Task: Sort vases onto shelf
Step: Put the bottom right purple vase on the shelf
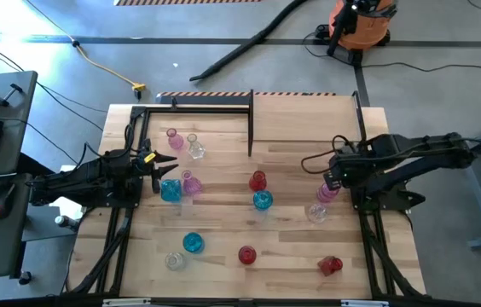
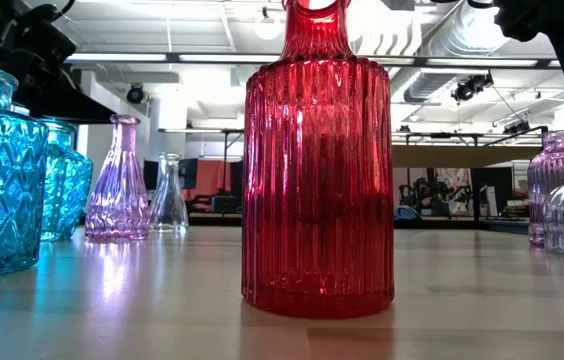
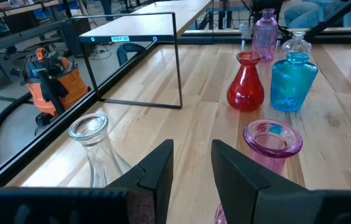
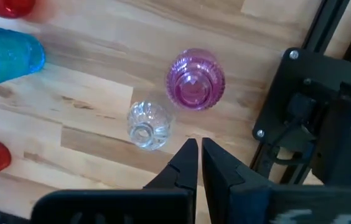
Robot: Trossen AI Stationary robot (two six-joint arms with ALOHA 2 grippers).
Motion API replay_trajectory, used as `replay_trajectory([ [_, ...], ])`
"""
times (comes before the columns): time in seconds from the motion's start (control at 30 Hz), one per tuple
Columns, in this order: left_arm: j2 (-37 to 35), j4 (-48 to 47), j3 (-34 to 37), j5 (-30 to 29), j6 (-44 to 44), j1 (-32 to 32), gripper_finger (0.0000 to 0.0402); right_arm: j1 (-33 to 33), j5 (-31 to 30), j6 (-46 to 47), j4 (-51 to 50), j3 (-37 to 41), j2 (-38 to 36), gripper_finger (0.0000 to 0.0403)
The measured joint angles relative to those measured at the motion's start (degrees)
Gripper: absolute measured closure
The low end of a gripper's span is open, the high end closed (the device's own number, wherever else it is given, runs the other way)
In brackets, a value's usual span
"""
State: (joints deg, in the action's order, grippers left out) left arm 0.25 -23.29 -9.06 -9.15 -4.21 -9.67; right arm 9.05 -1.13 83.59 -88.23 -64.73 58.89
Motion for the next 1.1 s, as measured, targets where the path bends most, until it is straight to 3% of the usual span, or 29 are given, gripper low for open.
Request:
replay_trajectory([
  [0.47, 0.0, 0.0, 0.0, 0.0, 0.1, 0.0, 0.03, 0.9, -3.4, 0.6, -1.5, 0.0, 1.3, 0.0329],
  [1.1, 0.0, 0.0, 0.0, 0.0, 0.0, 0.0, 0.03, 0.9, -6.3, 1.7, -1.8, 0.0, 5.0, 0.0326],
])
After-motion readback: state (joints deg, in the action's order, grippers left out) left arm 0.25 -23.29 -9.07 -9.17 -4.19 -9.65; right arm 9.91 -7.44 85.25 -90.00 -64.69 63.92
